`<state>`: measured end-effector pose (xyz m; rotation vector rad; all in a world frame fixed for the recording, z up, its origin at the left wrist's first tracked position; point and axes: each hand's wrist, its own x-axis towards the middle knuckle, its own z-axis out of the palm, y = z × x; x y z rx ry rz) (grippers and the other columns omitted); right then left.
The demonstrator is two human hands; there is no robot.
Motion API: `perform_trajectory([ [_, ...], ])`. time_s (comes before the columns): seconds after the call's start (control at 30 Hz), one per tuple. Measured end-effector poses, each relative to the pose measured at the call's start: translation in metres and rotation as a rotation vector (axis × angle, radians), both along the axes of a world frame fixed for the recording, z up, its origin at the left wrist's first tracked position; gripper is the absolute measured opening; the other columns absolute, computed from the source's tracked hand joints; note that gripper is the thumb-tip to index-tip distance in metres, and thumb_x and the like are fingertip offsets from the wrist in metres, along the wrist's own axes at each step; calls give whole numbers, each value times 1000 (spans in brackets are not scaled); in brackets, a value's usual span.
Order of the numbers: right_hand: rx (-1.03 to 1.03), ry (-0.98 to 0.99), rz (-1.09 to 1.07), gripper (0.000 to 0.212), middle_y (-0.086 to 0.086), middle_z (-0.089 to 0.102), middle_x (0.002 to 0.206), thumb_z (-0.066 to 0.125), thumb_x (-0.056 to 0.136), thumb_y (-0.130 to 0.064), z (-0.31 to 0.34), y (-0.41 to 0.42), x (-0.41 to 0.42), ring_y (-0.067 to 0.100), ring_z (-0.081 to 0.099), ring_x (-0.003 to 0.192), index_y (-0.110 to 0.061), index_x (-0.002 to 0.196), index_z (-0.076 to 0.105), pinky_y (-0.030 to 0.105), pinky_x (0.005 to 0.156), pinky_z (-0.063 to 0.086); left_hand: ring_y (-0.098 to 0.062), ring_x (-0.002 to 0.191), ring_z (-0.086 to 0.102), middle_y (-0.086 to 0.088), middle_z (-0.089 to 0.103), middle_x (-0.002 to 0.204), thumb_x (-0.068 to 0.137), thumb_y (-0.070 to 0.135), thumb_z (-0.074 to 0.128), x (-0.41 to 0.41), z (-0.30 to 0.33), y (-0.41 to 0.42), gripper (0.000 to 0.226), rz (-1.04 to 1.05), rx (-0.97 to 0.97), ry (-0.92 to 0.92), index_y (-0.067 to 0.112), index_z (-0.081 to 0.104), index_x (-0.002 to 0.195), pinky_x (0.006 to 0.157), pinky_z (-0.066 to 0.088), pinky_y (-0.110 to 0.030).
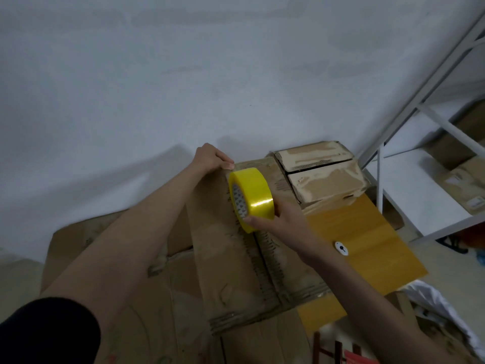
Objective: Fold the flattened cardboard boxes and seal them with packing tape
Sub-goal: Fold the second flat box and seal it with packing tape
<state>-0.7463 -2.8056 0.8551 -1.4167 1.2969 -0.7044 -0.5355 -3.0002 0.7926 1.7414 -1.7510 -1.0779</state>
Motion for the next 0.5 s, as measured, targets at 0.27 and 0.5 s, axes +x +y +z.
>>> perform_trajectory([
  [0.27, 51, 72, -168, 66, 3, 69, 97, 64, 61, -87, 10, 49, -11, 20, 69, 83, -34, 99, 66, 56, 72, 57, 5, 78, 57, -3, 77, 97, 75, 21, 86, 1, -11, 8, 25, 34, -118, -1, 15, 80, 98, 64, 38, 3],
  [0.5, 99, 3, -230, 40, -5, 69, 96, 68, 70, -75, 9, 57, -5, 13, 69, 84, -39, 88, 64, 53, 79, 58, -22, 125, 57, -5, 65, 133, 102, 18, 53, 9, -15, 43, 29, -274, -395, -186, 12, 68, 127, 108, 40, -29],
])
